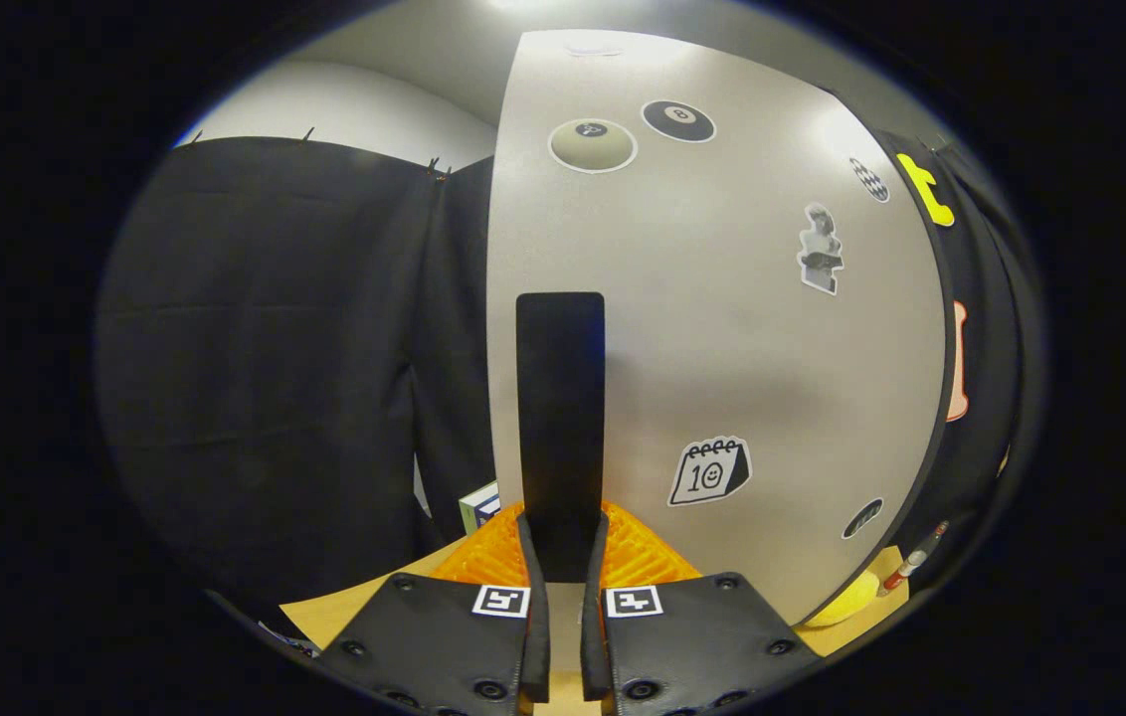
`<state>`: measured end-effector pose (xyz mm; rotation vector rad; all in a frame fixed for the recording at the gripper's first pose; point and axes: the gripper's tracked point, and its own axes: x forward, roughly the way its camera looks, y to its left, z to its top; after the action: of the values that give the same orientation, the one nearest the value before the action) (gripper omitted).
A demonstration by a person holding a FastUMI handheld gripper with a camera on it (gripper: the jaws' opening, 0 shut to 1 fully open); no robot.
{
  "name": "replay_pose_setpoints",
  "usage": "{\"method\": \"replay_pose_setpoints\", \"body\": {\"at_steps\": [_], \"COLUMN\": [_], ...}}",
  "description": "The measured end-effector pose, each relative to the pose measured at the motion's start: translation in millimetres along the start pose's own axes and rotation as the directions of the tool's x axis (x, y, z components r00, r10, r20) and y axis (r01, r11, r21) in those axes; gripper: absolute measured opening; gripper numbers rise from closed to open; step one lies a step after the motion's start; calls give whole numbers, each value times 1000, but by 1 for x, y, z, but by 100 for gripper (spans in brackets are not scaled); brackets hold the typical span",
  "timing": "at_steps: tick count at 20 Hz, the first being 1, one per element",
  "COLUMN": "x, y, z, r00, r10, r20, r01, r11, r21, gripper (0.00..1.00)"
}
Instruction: Open the shoe cabinet door, grab the shoes and put them into the shoe cabinet, then close the shoe cabinet door.
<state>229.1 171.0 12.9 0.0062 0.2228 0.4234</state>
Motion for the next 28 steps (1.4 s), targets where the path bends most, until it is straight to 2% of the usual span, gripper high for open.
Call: {"method": "replay_pose_setpoints", "body": {"at_steps": [14,19,27,28], "x": [-26,-33,-48,-45], "y": [-17,-24,-36,-37], "z": [-3,-4,-5,-6], "r00": [996,995,994,995], "r10": [86,96,106,100], "r20": [-8,-16,-27,-29], "r01": [-85,-96,-103,-98], "r11": [996,995,991,992], "r21": [3,9,80,80], "gripper": [14,14,14,17]}}
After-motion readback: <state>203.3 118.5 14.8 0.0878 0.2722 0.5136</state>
